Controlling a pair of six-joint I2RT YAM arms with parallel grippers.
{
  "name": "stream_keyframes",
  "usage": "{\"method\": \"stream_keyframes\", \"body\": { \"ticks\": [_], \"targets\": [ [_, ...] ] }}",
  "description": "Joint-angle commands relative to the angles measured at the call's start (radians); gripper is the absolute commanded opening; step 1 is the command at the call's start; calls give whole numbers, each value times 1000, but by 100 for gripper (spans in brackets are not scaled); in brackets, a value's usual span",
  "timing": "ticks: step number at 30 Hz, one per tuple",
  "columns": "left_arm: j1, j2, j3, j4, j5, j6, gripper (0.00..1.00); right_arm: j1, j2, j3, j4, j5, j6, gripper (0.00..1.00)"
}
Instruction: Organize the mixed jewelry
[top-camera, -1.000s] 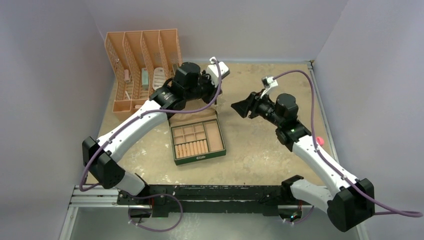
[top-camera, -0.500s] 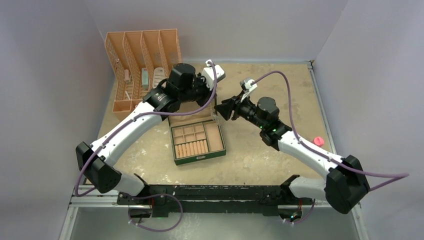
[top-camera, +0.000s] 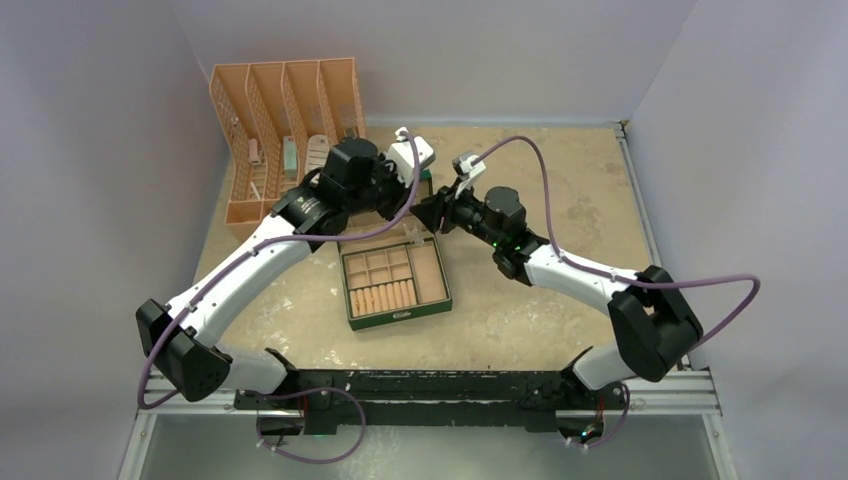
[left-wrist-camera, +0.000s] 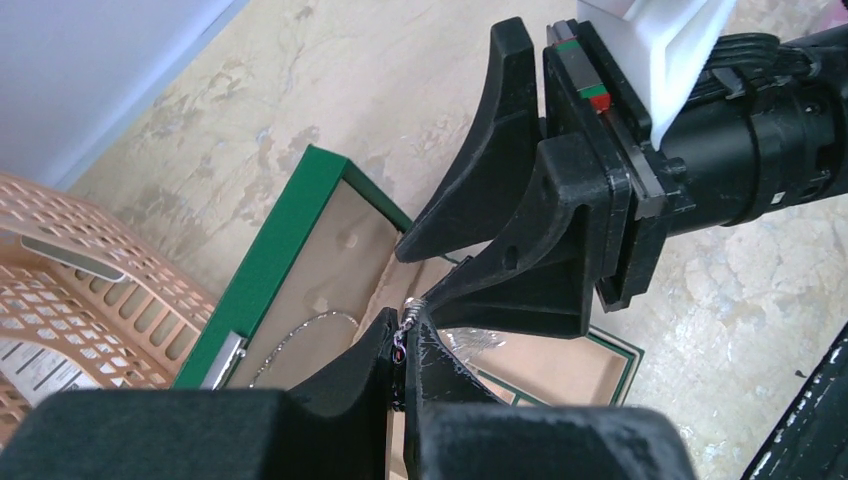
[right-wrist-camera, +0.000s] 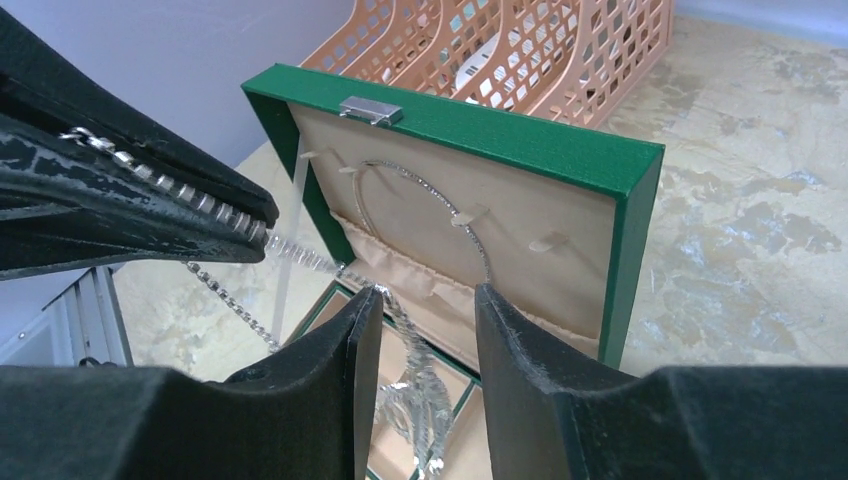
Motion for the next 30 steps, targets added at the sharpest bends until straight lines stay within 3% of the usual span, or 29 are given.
{"method": "stream_keyframes", "body": {
  "ticks": [1,17,19,21,24,30],
  "targets": [
    [20,-25,-11,21,-31,-18,0,8,2,51,88,-27,-11,41],
    [34,31,5,7,-29,-25,0,8,64,86,141,-102,-17,38],
    [35,33,5,10,-28,-25,0,9,72,89,144,-103,-17,32],
    [37,34,4,9,-27,-25,0,8,81,95,136,-102,-16,18],
    [42,33,-3,12,-34,-31,0,8,91,103,111,-89,-13,4],
    [50,36,-71,47,-94,-56,0,8,94,111,19,-17,35,0]
  ]
}}
